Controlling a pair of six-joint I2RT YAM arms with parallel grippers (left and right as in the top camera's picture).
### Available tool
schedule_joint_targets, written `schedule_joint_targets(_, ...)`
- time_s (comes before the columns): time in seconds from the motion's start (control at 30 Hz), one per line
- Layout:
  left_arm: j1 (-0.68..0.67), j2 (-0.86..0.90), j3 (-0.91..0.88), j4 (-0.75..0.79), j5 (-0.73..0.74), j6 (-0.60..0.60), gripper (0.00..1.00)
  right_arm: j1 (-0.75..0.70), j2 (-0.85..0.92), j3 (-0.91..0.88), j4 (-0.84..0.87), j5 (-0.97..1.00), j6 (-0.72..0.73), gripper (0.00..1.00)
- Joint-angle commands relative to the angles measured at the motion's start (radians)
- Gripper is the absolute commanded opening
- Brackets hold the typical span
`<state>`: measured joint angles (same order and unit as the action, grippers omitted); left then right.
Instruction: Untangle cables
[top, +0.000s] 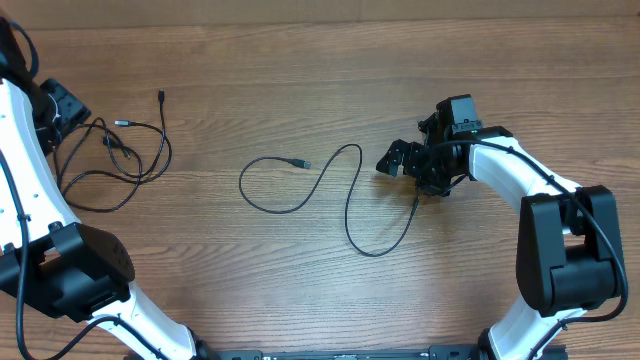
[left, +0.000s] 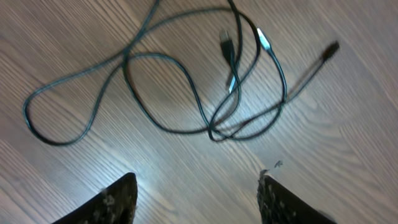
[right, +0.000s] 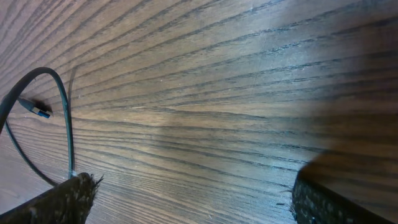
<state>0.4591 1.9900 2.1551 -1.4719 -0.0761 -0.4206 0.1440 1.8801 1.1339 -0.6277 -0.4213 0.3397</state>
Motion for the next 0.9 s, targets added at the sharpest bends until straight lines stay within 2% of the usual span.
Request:
schedule_joint_targets(0.0,0.004,-0.002,0.003,-0.016,0.127,0.078,0.62,-0.007,0.013,-0.013,0.006,0.047,-0.003,1.00)
schedule_joint_targets(0.17,-0.015,-0.002,-0.028,-0.019,0.334,0.199,0.61,-0.007,0.013,-0.013,0.006,0.047,-0.003,1.00)
schedule_joint_targets(0.23,-0.035,-0.002,-0.047,-0.020,0.367,0.243,0.61,-0.007,0.013,-0.013,0.006,0.047,-0.002,1.00)
schedule_joint_targets(0.5,-0.176,-0.002,-0.185,0.016,0.365,0.268,0.63,-0.007,0.013,-0.013,0.013,0.002,0.036,1.00)
schedule_joint_targets(0.87,-0.447,-0.002,-0.437,0.197,0.365,0.259,0.62,-0.029,0.013,-0.013,0.037,-0.025,0.035,1.00)
